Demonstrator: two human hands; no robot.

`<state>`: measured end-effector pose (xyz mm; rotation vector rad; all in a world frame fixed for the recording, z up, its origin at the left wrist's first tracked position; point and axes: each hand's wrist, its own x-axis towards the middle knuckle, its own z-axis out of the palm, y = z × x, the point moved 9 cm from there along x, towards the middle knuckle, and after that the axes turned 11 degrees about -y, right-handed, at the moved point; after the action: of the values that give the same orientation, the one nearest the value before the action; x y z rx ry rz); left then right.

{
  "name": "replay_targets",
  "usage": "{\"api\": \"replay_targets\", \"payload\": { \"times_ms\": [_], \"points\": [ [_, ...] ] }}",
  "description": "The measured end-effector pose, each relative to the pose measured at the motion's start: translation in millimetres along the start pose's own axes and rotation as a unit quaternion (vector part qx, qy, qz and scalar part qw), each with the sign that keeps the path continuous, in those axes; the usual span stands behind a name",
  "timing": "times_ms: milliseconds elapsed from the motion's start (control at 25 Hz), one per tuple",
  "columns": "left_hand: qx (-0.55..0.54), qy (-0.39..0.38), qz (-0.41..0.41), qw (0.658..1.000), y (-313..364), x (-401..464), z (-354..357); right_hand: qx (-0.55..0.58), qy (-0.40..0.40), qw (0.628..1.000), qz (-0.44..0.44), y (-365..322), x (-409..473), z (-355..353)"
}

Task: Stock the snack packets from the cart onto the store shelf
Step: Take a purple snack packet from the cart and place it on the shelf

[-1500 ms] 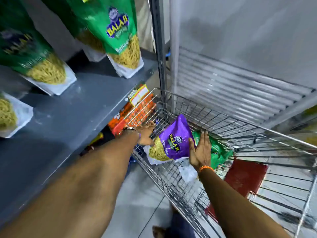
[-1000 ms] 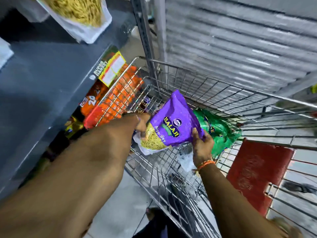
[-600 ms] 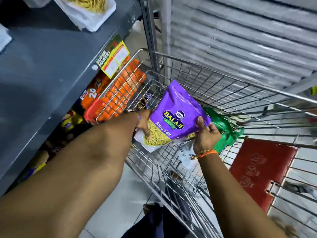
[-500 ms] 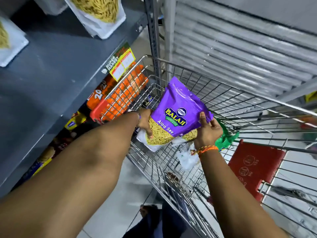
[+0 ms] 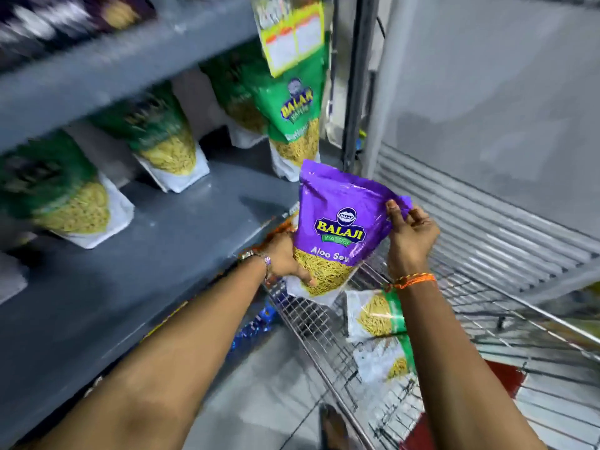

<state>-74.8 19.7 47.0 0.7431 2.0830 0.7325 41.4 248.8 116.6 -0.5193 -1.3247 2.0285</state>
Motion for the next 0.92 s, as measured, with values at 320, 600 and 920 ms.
{"api": "replay_targets", "payload": {
  "times_ms": [320, 600, 920],
  "points": [
    [-0.092, 0.208, -0.020, 0.974, -51.1, -140.1, -94.8, -0.003, -0.226, 0.974, -0.028, -62.1, -24.5, 201.2],
    [-0.212, 0.345, -0.039, 0.913, -126.6, -301.7, -145.5, 0.074, -0.350, 0.933, 0.034, -31.9, -115.2, 360.7],
    [-0.287, 0.476, -0.091, 0.826, -246.5, -446.0, -138.1, 0.056, -0.479, 0.865, 0.138, 38.6, -245.8, 497.1]
  ]
}}
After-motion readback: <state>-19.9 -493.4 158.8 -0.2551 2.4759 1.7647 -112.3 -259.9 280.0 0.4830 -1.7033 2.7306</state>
